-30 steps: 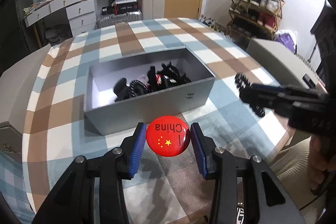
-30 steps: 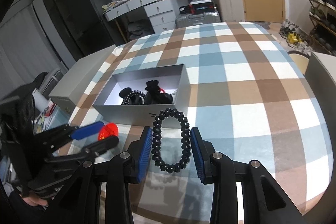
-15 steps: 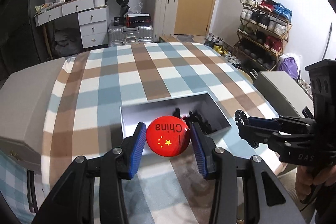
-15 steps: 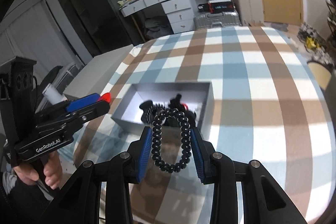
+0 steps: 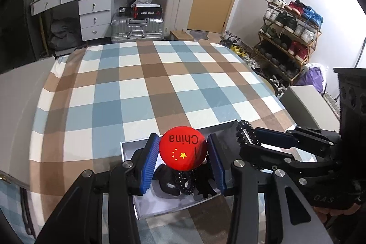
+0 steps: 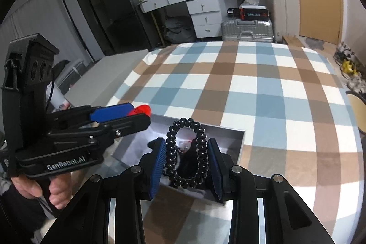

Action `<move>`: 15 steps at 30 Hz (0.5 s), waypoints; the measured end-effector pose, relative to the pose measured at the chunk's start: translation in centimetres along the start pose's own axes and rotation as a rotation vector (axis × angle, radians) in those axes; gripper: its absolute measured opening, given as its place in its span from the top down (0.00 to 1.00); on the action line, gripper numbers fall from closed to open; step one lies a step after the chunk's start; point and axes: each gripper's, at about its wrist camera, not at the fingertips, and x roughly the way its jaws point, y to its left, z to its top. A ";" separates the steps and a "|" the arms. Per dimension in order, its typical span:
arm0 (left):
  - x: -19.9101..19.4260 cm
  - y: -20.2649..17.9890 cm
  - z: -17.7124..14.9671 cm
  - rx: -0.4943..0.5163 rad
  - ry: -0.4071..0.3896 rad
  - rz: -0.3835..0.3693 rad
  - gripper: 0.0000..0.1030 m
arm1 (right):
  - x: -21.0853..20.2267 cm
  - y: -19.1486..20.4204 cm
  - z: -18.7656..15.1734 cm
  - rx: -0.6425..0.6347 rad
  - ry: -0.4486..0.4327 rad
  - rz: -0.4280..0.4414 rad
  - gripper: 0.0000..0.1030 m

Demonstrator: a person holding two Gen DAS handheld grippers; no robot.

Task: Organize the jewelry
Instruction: 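Carry the hair tie and red badge into the box and open both grippers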

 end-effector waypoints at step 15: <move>2.2 -0.6 -0.7 0.098 0.053 -0.001 0.64 | 1.0 -1.3 -0.3 0.022 -0.014 0.042 0.65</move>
